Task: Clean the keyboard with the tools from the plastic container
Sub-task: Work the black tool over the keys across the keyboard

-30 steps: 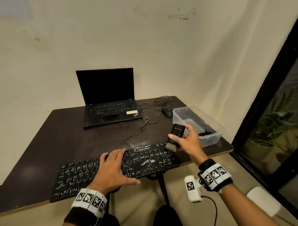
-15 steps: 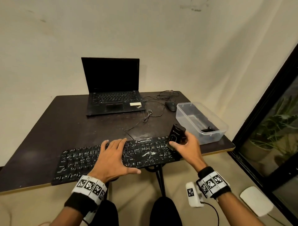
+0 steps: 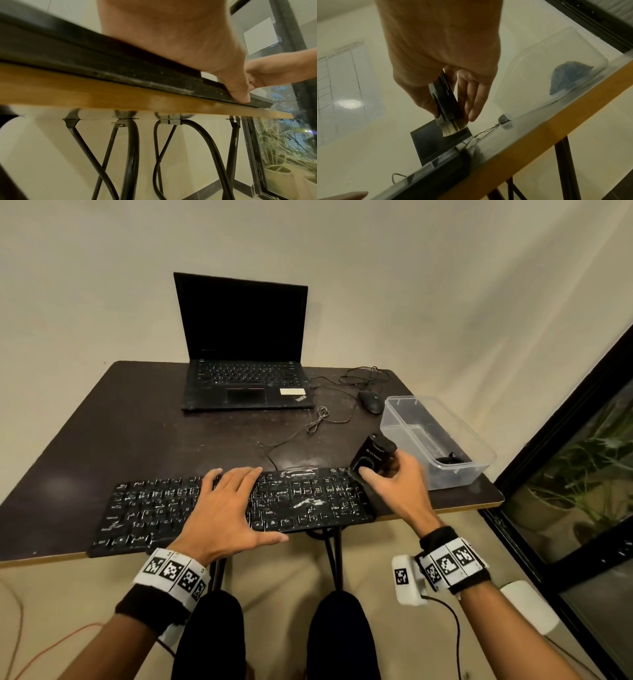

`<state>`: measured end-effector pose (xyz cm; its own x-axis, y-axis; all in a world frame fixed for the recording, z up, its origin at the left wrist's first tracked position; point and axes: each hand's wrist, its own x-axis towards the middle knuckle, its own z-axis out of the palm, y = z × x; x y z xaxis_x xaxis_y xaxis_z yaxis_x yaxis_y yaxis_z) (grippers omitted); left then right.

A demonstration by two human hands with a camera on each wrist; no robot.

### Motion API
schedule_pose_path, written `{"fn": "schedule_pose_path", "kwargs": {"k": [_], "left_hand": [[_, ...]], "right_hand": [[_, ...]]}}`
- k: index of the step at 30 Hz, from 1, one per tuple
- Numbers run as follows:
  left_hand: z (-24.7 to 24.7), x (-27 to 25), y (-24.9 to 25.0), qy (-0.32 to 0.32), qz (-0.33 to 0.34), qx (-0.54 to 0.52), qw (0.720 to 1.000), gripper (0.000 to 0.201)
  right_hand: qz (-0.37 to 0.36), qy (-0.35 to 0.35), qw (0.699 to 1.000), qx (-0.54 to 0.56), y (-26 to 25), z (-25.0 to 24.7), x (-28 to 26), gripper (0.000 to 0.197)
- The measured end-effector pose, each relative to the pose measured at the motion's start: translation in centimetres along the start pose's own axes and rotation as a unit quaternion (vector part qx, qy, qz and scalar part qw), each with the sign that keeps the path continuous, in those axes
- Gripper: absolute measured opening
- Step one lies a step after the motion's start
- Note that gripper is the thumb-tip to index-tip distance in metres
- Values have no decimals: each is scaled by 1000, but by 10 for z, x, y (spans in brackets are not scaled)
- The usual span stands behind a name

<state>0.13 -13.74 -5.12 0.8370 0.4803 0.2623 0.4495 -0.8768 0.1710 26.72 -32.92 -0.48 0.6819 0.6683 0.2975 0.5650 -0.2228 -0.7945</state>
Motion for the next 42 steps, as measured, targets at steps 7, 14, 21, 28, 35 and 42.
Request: {"fn": "schedule_pose_path", "kwargs": {"k": [7, 14, 21, 28, 35, 42], "left_hand": [[1, 1, 0, -7, -10, -25, 1000, 137], [-1, 1, 1, 2, -17, -44, 999, 137], [-3, 1, 1, 3, -19, -57, 998, 136], [-4, 1, 0, 1, -17, -64, 998, 135], [-3, 1, 1, 5, -23, -68, 997, 135], [-2, 1, 1, 5, -21, -66, 998, 135]], "right_hand": [[-48, -38, 996, -59, -10, 3, 11, 36], [-18, -105, 990, -95, -12, -8, 26, 30], [-4, -106, 990, -89, -13, -7, 29, 28], [-36, -96, 987, -120, -14, 4, 34, 26], [-41, -122, 981, -142, -15, 7, 38, 25], [-35, -125, 982, -140, -13, 7, 44, 24]]}}
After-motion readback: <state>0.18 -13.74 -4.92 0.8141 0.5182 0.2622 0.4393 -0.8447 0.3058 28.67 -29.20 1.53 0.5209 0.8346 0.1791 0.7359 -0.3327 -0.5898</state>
